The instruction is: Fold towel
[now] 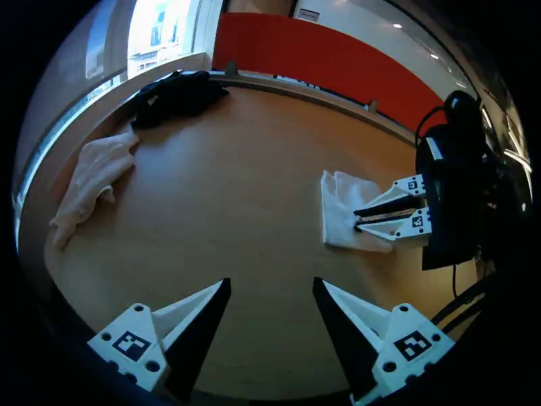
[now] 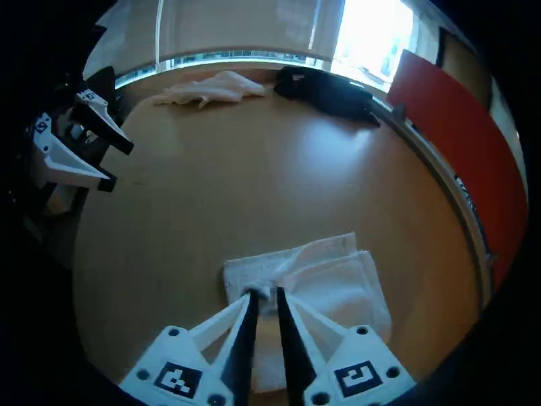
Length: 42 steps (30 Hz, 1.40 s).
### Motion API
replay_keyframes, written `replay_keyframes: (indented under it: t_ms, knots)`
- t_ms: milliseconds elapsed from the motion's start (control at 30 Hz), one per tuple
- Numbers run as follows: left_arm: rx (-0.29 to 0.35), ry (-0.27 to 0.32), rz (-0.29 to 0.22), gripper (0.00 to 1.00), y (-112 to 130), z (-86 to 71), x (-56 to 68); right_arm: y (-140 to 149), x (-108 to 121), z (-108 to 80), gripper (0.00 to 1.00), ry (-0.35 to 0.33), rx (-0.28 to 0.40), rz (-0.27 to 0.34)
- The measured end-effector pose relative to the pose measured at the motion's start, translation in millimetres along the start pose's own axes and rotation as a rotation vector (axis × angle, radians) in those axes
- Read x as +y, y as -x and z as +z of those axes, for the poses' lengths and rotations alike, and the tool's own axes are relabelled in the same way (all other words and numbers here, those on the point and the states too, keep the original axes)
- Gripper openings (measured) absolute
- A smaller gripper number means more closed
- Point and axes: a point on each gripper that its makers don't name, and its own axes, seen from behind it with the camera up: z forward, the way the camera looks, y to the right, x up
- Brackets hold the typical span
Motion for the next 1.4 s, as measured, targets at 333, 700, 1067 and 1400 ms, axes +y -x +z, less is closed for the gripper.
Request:
replay_keyframes:
  t_ms: [333, 700, 1067, 1400]
  knots:
    - [-0.001, 0.005, 0.01, 0.89, -2, 2.1, 4.1, 14, 12, -23.0, 0.85, 0.052, 0.032, 0.119]
    - [0.001, 0.005, 0.014, 0.89, -4, 3.5, 4.6, 55, 6, -41.0, 0.85, 0.103, -0.002, 0.208]
    - [0.002, 0.01, 0.023, 0.89, -6, 3.6, 7.8, 89, 0, -45.0, 0.83, 0.145, -0.048, 0.281]
    - [0.001, 0.012, 0.019, 0.89, -5, 3.1, 8.8, 104, -6, -38.1, 0.72, 0.161, -0.071, 0.33]
